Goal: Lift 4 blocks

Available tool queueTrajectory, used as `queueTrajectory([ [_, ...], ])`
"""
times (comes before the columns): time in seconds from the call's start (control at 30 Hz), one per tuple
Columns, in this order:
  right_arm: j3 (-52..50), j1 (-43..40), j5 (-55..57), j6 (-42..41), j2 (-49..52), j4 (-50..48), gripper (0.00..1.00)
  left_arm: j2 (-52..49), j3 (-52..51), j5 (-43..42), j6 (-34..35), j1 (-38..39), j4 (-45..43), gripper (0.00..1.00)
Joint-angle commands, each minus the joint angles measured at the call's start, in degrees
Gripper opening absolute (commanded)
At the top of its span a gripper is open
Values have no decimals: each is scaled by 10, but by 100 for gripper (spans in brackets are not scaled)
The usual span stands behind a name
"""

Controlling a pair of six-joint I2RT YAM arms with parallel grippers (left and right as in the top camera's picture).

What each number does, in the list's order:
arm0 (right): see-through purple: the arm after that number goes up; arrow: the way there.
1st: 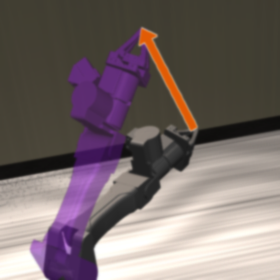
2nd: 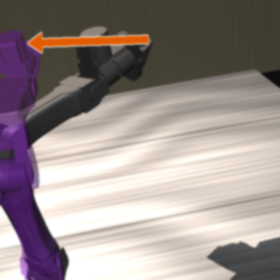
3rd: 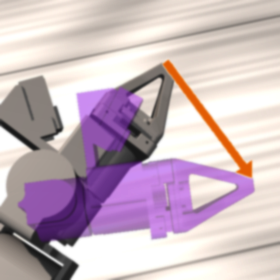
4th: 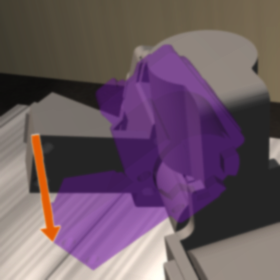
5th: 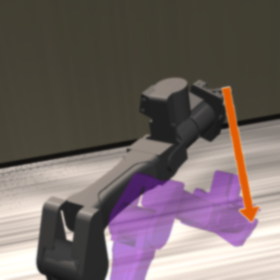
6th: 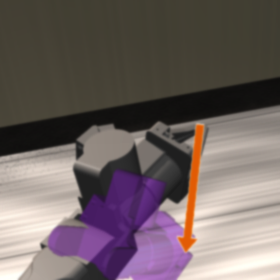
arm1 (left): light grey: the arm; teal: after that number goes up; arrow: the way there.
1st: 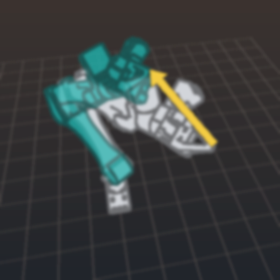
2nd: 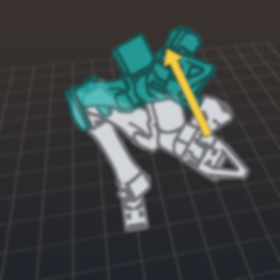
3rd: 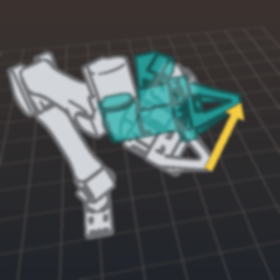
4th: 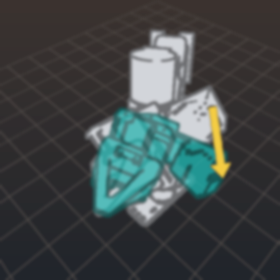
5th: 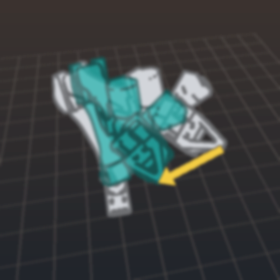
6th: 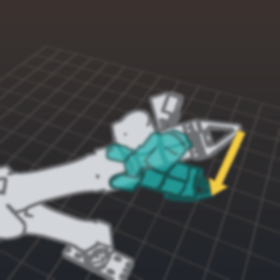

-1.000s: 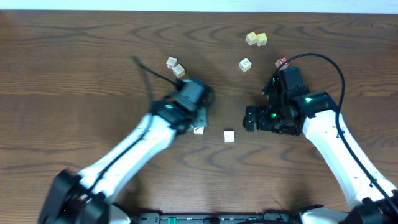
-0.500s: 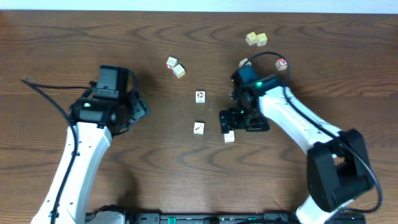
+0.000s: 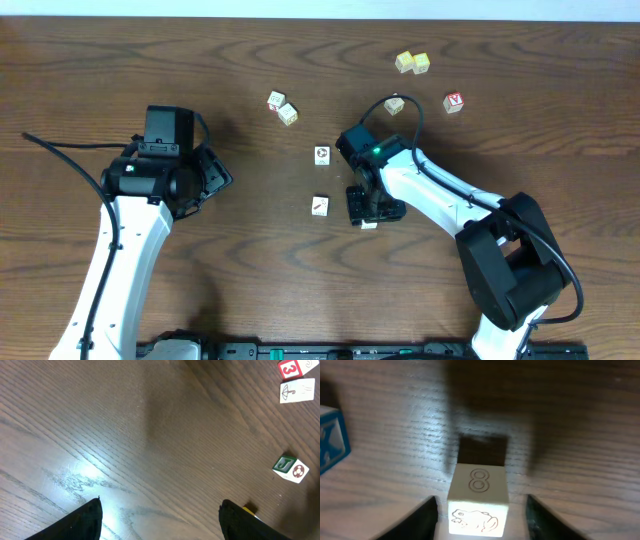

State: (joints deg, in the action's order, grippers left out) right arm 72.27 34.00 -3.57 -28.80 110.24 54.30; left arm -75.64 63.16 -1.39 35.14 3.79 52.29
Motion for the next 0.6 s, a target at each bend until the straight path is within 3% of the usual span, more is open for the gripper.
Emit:
queueTrajectory([
  [0.0,7,2,20,-16,5,-5,33,0,5,-1,3,-3,2,75],
  [0.07,7,2,20,-16,5,-7,30,0,5,-1,2,-3,2,75],
  [0.37,-2,2,20,-16,5,-12,42,0,5,-1,2,-3,2,75],
  [0.57,-5,4,16,-21,6,-11,33,0,5,-1,2,-3,2,75],
])
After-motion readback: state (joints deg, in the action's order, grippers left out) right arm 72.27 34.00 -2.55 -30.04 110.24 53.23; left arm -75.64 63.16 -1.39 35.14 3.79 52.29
